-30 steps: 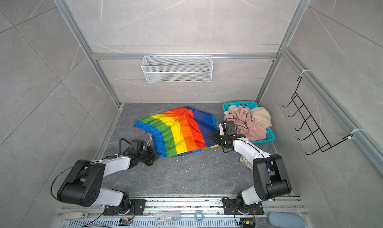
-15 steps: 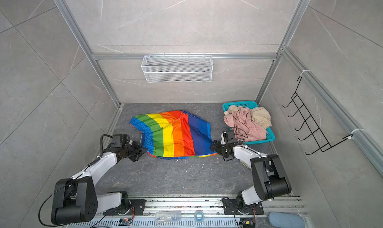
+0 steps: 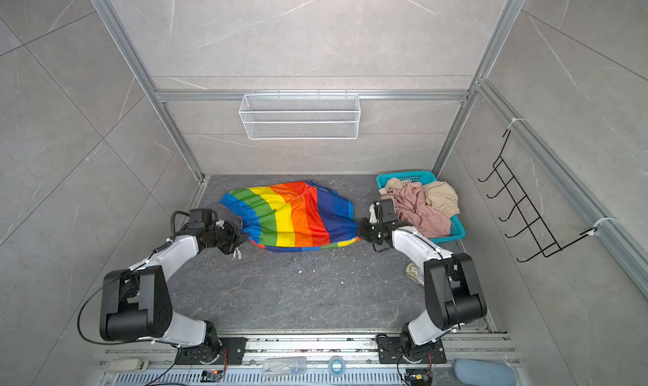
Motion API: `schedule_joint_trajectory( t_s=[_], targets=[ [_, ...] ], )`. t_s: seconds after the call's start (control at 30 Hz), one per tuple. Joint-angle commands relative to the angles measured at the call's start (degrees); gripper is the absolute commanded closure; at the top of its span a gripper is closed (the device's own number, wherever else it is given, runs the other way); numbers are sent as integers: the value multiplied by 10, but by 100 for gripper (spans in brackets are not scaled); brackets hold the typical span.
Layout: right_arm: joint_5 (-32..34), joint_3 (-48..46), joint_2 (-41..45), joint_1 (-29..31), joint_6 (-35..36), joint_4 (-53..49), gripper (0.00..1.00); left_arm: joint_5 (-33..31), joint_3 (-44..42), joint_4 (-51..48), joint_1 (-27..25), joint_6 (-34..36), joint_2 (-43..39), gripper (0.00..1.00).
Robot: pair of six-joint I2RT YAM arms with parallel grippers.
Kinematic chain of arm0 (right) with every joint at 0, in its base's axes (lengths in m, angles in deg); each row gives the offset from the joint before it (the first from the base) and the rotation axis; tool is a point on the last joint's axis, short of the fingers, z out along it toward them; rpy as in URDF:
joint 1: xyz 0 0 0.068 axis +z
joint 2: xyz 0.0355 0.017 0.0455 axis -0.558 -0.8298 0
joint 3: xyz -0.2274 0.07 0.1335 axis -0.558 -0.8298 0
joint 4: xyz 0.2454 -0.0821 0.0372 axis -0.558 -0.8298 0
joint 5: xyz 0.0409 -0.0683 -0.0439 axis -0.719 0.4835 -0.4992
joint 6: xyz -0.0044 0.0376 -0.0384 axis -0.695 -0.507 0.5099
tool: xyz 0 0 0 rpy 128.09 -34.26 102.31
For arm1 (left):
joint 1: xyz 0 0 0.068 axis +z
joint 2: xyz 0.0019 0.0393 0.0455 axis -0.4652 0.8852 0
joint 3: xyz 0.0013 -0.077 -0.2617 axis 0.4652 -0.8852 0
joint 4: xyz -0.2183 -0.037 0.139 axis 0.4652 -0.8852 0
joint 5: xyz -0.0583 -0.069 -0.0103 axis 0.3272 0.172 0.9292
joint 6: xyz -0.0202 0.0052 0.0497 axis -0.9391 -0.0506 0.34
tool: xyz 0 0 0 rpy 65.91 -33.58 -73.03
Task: Fold and stack the shorts
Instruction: 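Lift the shorts with both grippers and stretch them apart above the table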
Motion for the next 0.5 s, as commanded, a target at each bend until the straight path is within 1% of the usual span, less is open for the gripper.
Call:
schedule_joint_trajectory(
  t_s=[0.0, 0.03, 0.13, 0.17, 0.23, 0.27, 0.3, 0.33, 0.43, 0.47],
  targets=[
    [20, 190, -33, -30, 24, -118, 100, 48, 166, -26, 2, 30, 56, 100],
    [16, 254, -33, -37, 23, -146, 100, 56, 223, -38, -1, 31, 66, 100],
    [32, 375, 7, -49, 22, -180, 100, 66, 357, -44, -4, 28, 54, 100],
    [39, 396, 23, -50, 29, -186, 100, 65, 389, -55, -3, 36, 48, 100],
    [44, 415, 52, -50, 49, -205, 100, 72, 453, -104, 0, 75, 42, 100],
    [34, 401, 66, -51, 57, -213, 100, 73, 467, -140, 3, 92, 39, 100],
    [23, 376, 78, -50, 61, -216, 100, 78, 461, -159, 4, 104, 33, 100],
    [12, 324, 97, -50, 61, -210, 100, 80, 434, -170, 7, 109, 22, 100],
    [-5, 131, 160, -51, 44, -150, 100, 81, 295, -160, 28, 105, -18, 100],
    [-7, 88, 175, -51, 42, -137, 100, 78, 261, -158, 36, 108, -27, 100]
  ],
)
